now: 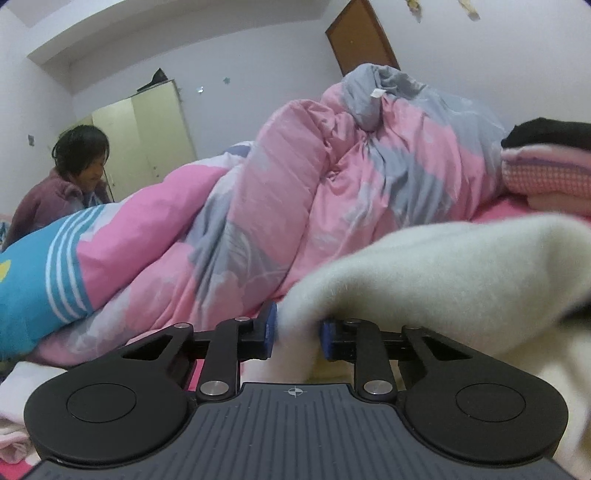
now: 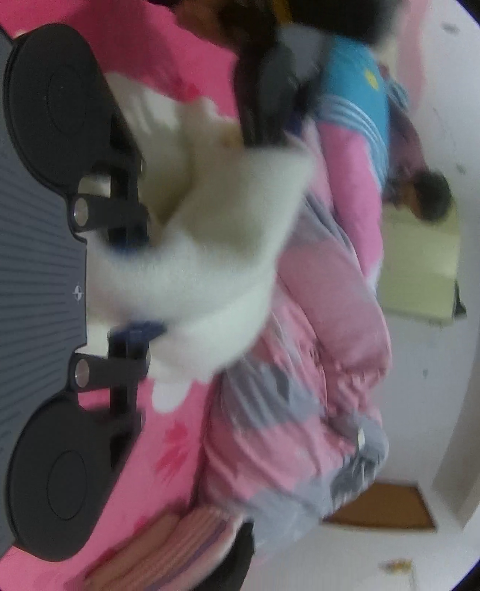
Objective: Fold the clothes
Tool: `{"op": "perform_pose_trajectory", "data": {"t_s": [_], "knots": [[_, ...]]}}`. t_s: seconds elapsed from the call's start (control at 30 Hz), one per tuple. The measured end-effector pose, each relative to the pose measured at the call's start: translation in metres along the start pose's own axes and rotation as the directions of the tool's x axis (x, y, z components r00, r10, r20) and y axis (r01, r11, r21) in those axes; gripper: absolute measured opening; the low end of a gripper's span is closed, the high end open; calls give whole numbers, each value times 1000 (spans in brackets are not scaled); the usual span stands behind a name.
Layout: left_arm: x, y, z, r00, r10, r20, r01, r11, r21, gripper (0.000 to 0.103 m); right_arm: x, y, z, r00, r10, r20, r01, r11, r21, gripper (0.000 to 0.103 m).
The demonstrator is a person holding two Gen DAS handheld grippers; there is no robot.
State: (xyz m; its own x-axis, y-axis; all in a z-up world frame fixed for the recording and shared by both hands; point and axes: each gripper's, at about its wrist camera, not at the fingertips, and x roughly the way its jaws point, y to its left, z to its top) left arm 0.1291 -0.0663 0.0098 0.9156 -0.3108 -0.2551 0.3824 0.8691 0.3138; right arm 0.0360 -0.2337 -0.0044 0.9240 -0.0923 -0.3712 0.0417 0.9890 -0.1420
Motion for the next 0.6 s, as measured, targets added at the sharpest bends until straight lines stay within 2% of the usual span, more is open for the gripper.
{"op": "perform_pose_trajectory", "data": {"t_s": [0.13, 0.27, 0.43, 0.6], "knots": [[-26, 3, 4, 1000, -6, 28, 6, 1000, -1, 21, -29, -9, 17, 993, -62, 97, 59, 998, 24, 23], [-58, 13, 9, 999, -12, 41, 15, 998, -58, 20, -61, -3, 32, 981, -78, 176, 82, 997, -14, 22], [-117, 30, 16, 994, -6, 109, 20, 992, -127, 19, -111, 10, 49, 952, -77, 298, 107, 990, -87, 22], [-180, 41, 25, 979, 19, 203, 21, 981, -193, 19, -168, 18, 65, 914, -49, 403, 108, 986, -125, 21]]}}
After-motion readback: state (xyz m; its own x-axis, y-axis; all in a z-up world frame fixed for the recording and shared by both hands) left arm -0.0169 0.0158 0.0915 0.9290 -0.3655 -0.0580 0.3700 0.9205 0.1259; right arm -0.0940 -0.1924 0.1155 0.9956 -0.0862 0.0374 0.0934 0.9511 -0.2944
